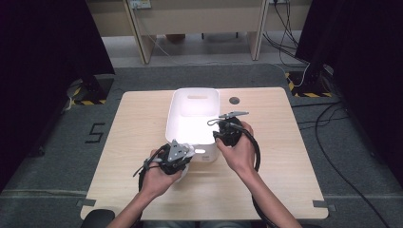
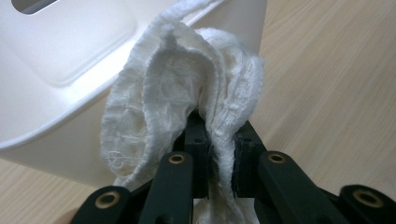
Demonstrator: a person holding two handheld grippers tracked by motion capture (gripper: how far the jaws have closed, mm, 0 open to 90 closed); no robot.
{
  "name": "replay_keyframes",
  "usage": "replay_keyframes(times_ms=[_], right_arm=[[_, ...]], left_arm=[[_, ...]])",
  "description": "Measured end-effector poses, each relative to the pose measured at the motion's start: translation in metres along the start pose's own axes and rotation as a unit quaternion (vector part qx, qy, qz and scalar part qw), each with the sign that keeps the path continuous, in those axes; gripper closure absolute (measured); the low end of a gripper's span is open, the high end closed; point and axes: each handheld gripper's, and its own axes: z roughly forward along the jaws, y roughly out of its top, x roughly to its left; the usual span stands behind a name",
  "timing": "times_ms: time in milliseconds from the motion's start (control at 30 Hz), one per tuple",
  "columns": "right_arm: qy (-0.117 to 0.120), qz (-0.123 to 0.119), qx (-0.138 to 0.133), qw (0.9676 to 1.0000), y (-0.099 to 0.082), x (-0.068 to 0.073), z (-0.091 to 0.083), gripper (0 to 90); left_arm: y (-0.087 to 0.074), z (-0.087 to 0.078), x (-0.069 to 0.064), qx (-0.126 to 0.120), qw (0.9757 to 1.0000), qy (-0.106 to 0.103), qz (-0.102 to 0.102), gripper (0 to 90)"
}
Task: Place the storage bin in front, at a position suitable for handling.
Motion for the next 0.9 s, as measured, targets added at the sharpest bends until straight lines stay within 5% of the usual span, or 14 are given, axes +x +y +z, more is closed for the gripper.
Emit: replay_keyframes(times_ms=[900], right_arm=[[-0.001,0.001,0.001,1.0000,0.0001,0.0006,0.0001,71.4]], left_arm=[[-0.0064,0.0096,-0.0047,0.017,0.9998,0.002,0.003,79.8]])
